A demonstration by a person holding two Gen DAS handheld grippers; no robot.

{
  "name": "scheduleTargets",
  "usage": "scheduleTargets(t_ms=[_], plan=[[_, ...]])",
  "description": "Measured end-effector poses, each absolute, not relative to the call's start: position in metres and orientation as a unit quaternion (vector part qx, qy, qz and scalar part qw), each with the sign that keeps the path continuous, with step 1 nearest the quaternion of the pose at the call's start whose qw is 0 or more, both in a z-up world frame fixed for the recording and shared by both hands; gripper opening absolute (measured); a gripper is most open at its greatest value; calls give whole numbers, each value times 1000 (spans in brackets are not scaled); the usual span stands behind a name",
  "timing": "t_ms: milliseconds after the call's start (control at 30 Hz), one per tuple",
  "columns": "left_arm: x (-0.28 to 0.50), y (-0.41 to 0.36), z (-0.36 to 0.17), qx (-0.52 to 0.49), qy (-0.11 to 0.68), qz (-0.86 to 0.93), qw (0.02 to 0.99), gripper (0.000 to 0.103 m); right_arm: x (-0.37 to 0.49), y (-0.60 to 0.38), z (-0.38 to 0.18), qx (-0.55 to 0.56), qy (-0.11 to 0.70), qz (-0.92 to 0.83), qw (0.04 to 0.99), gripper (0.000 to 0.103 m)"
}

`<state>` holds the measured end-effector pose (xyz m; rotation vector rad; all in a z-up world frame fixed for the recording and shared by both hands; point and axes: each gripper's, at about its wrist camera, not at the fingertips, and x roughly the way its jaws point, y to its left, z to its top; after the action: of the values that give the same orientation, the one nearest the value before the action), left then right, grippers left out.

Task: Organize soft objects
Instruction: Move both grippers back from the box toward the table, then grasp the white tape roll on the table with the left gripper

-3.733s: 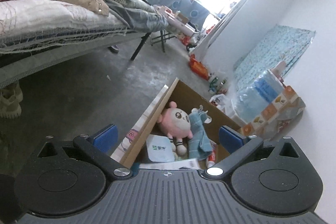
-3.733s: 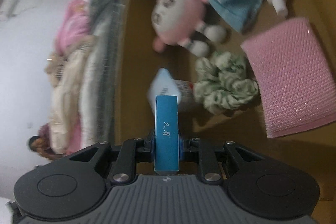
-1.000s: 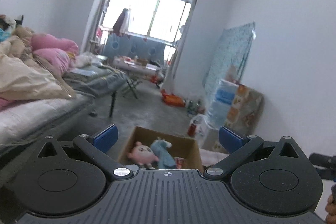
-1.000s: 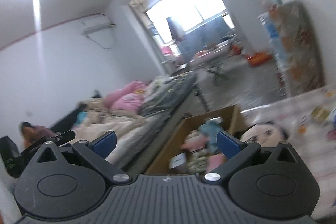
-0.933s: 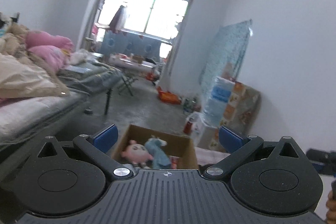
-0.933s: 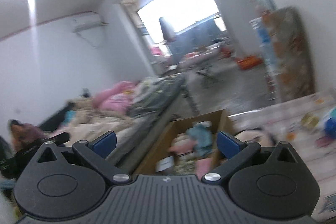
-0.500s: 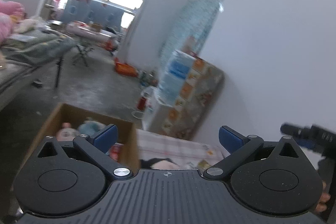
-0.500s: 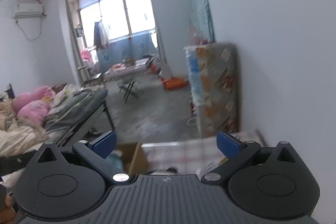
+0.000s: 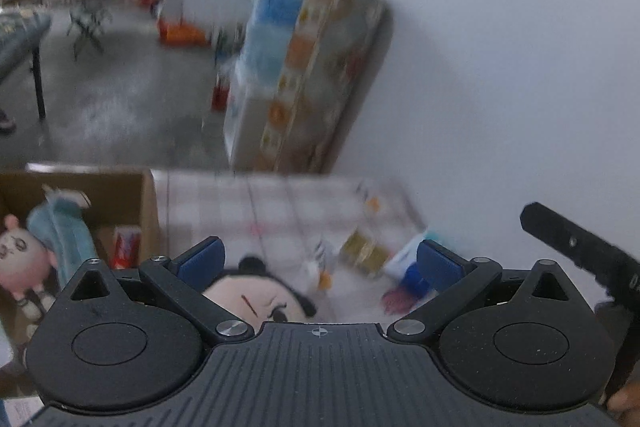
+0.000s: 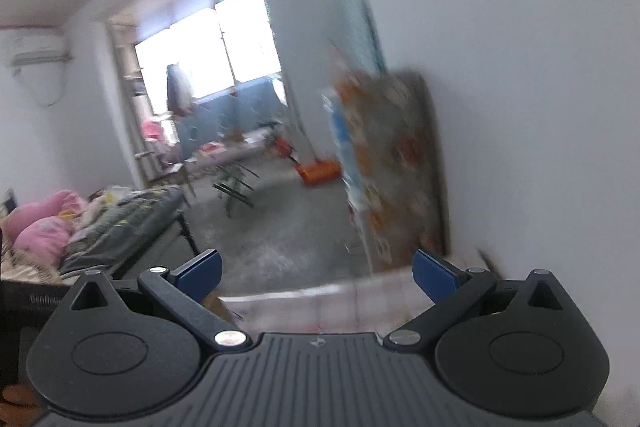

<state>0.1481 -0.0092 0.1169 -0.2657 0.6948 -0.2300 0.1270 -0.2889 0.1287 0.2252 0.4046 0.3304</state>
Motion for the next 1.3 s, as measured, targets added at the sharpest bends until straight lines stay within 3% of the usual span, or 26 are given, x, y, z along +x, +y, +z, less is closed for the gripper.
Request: scheduleTargets(t_ms=[167, 400, 533, 700, 800, 967, 1067, 1300], plan=[[221, -29, 71, -119, 453, -123, 875, 100, 162, -314, 74, 168, 217, 139, 951, 96], [298, -66, 5, -79, 549, -135, 821, 89, 202, -331, 46, 182, 234, 137, 945, 74], [326, -81, -26, -71, 591, -137, 792, 80, 216, -339, 38, 179, 247, 136, 943, 73], [343, -90, -49, -48, 614, -125, 778, 66, 229, -340, 32, 169, 248, 138, 944, 73], [349, -92, -59, -39, 623, -117, 772, 53, 239, -335, 30, 150, 259, 138, 944, 67], [350, -90, -64, -40, 623, -116, 773, 16, 252, -323, 33, 112, 274, 144, 944, 61], [349, -88, -66, -35, 616, -118, 778, 11, 262, -320, 32, 101, 287, 149, 941, 61], [344, -73, -50, -53, 581, -116, 804, 11, 303, -308, 21, 71, 364, 175, 912, 61]])
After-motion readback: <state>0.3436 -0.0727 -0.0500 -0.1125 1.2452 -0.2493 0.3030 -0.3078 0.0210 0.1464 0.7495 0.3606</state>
